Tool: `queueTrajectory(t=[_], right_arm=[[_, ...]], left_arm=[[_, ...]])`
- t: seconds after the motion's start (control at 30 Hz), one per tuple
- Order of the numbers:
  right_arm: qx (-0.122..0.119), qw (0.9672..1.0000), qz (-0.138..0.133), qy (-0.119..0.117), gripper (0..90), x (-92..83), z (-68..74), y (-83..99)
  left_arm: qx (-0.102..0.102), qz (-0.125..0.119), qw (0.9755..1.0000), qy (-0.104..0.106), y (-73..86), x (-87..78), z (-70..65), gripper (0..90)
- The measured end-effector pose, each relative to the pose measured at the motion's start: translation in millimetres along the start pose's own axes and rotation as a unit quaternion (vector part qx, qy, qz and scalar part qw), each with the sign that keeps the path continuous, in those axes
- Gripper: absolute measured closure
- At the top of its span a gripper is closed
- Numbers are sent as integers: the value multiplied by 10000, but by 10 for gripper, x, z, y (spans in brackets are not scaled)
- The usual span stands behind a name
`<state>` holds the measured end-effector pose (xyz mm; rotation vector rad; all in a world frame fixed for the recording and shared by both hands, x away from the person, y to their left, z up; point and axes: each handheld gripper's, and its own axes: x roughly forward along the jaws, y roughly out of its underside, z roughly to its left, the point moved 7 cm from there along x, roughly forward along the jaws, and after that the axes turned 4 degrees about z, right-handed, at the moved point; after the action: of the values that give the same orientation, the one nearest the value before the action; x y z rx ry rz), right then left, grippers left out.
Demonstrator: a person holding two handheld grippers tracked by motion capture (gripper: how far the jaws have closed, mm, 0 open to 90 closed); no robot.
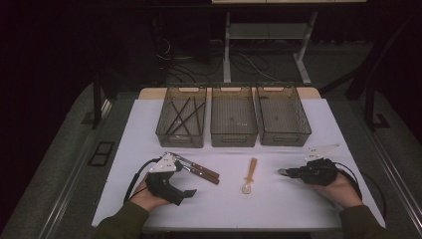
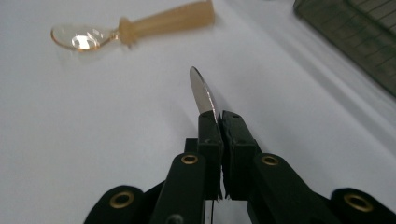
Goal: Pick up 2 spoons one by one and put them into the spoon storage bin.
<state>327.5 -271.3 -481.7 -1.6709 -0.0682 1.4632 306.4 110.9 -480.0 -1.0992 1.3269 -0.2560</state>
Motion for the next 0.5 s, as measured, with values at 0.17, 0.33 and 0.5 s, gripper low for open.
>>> queueTrajectory(t=[0.17,0.33,0.5], right_arm=[[240,9987,-425,144,868,-63,-54,-155],[364,9967,-681,245,868,-80,-87,-272],[455,9948,-857,299,868,-80,-133,-374]], left_arm=[[3,6,10000,2,2,5,2,0],[22,-15,10000,-3,-6,-2,-5,0],[18,-40,10000,11,-9,-4,-2,0]])
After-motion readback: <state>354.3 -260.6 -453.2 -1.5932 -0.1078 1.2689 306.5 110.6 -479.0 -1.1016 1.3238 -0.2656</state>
